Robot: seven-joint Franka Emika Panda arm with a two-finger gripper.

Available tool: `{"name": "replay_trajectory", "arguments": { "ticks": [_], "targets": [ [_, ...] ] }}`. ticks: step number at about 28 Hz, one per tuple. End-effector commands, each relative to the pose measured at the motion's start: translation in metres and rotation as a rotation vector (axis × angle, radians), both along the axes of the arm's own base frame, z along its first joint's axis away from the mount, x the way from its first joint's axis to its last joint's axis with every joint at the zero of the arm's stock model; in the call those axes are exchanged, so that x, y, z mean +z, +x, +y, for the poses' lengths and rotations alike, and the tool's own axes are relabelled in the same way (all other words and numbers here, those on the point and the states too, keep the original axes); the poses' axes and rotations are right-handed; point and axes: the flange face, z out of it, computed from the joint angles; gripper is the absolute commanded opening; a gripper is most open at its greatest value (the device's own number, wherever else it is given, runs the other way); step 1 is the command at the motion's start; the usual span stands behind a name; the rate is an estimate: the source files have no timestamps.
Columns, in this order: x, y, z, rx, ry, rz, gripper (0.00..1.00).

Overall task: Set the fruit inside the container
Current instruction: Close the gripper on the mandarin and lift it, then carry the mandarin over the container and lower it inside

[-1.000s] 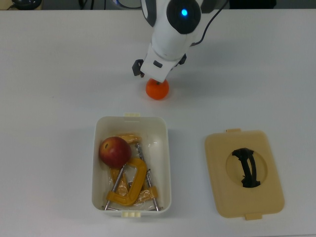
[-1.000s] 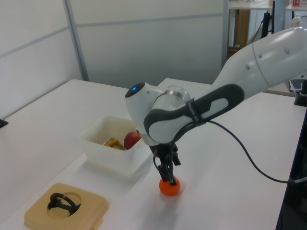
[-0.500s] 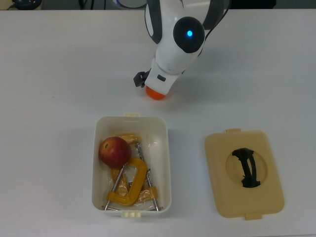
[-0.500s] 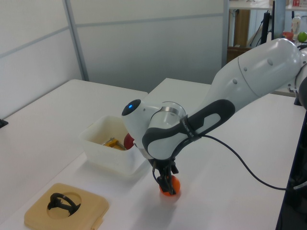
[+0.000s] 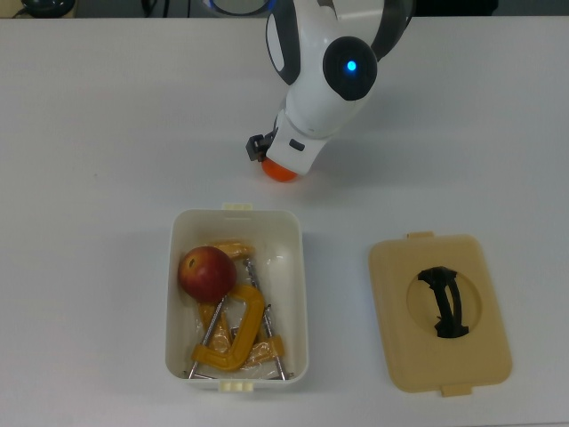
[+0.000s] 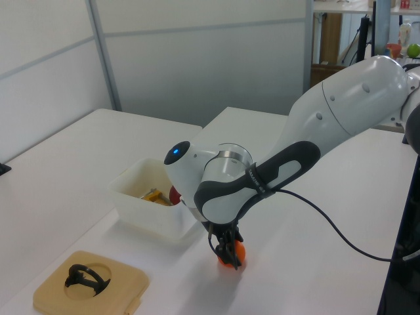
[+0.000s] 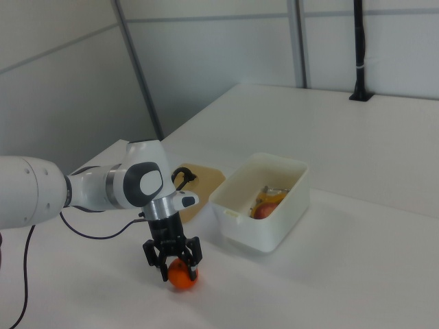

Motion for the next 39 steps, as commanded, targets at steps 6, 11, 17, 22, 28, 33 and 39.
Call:
{"name": "replay_trajectory", "arguments": {
  "ticks": [6, 11, 17, 22, 28, 33, 39],
  "targets": [
    [0.063, 0.02, -0.001, -0.052, 0.057, -0.065, 0.0],
    [0.113, 0.034, -0.019, -0.11, 0.104, -0.147, 0.0],
    [0.15, 0.056, -0.056, -0.218, 0.179, -0.24, 0.0],
    [0.168, 0.074, -0.082, -0.304, 0.269, -0.382, 0.0],
    [0.162, 0.092, -0.098, -0.372, 0.281, -0.496, 0.0],
    [0.149, 0.102, -0.103, -0.383, 0.282, -0.54, 0.45],
    [0.144, 0.104, -0.111, -0.432, 0.274, -0.544, 1.0]
  ]
}}
